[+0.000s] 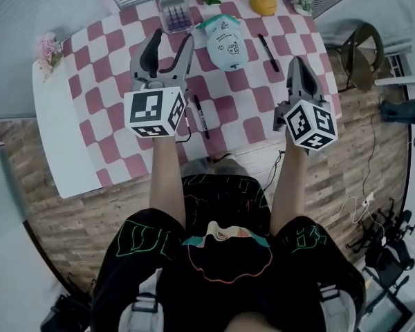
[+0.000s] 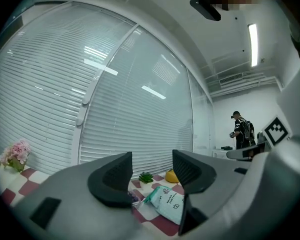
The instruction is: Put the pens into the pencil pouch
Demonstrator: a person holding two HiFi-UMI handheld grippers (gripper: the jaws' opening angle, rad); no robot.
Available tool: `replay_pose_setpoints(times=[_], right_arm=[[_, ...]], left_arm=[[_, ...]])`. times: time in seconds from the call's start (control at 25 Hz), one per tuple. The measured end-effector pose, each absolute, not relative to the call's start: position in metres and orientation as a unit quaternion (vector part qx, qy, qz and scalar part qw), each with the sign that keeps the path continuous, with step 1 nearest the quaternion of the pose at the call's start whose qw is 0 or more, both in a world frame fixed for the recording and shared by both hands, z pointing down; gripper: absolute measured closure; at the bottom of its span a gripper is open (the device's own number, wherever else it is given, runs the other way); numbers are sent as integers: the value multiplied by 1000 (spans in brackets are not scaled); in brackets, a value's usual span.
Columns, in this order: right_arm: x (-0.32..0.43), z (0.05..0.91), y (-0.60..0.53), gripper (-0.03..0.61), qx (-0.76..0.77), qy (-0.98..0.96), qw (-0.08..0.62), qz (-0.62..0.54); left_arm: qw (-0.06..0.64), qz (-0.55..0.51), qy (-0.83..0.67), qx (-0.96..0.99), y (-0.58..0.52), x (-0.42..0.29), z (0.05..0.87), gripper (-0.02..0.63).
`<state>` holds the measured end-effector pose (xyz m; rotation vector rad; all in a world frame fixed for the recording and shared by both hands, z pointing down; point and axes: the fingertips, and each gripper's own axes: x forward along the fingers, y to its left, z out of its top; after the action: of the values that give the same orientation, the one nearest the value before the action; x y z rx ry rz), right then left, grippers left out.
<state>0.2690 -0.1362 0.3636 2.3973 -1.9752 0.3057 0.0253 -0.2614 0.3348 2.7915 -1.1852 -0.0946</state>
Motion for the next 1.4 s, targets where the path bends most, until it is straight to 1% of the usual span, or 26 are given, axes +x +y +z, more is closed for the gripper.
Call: replay_pose_setpoints(times=[0.16, 0.28, 0.52, 0.72, 0.92, 1.0, 1.28, 1.4], right_arm=[[263, 371, -159, 589, 746, -658, 16, 101], [270, 380, -173, 589, 733, -672, 17, 105], [303, 393, -201, 589, 712, -692, 5, 123], [333, 415, -209, 589, 705, -694, 2, 149], [374, 436, -207, 589, 710, -683, 1, 174], [387, 443, -207, 589, 710, -680, 3, 182], [407, 463, -213, 589, 701, -683, -10, 206], [414, 469, -215, 589, 698, -684, -2, 213]], left_arm=[[72, 0, -405, 911, -270, 28, 351, 353], [111, 53, -411, 903, -276, 38, 376, 351], [151, 89, -419, 891, -287, 76, 393, 350], [203, 156, -409, 876, -294, 112, 430, 348], [221, 195, -406, 865, -302, 141, 459, 342], [234, 209, -395, 863, -308, 156, 471, 329], [258, 266, -389, 843, -333, 175, 498, 286], [259, 296, -384, 835, -337, 186, 511, 273]])
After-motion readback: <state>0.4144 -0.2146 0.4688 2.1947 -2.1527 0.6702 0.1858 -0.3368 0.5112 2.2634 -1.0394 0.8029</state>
